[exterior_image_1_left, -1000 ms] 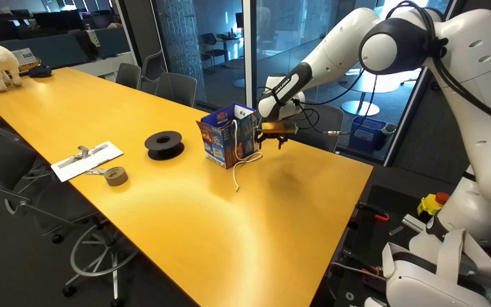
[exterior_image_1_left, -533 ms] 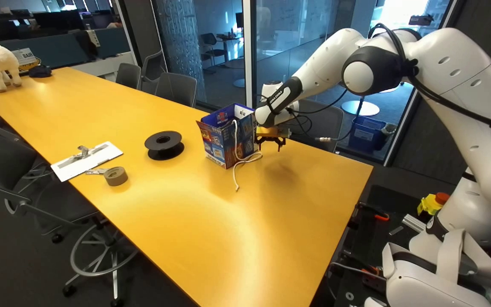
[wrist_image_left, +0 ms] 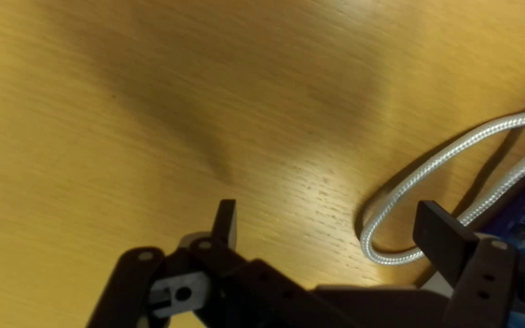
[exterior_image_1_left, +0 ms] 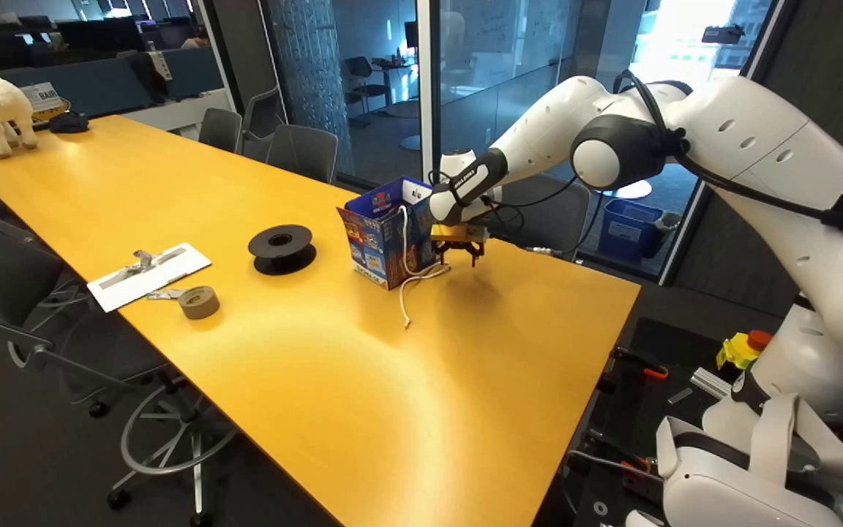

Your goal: Put the ropes in the box

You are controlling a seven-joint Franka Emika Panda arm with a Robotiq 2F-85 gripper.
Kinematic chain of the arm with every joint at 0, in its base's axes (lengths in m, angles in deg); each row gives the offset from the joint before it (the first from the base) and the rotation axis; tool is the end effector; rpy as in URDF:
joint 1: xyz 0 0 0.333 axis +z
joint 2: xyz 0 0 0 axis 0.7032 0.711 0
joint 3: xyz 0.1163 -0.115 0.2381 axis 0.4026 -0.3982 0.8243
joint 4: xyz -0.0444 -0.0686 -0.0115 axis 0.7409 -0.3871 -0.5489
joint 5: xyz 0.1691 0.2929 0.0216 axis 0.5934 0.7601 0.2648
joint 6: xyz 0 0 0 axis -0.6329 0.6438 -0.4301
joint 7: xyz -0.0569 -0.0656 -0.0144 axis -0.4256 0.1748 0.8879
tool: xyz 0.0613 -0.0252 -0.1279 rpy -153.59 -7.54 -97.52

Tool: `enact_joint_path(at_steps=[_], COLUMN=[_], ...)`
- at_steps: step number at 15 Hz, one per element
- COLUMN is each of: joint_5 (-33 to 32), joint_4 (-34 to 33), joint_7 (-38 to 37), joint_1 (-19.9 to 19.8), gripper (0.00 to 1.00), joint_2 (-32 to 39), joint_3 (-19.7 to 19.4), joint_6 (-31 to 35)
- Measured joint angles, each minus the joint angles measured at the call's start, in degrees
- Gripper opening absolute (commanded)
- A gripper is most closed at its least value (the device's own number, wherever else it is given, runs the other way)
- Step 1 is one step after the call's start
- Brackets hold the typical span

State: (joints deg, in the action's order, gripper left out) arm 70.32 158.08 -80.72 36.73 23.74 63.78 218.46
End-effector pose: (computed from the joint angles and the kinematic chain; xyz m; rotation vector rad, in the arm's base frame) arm 0.6402 -0.1992 0.1051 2.6140 -1.6353 0.0516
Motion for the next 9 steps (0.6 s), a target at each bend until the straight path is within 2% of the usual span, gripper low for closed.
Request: enact_joint_path(at_steps=[9], joint_5=[0.0], joint_4=[-6.9], joint_7=[-0.9], joint_1=[-1.0], gripper=[1.0], joint_2=[4.9], joint_3=[0.4], joint_6=[-3.0])
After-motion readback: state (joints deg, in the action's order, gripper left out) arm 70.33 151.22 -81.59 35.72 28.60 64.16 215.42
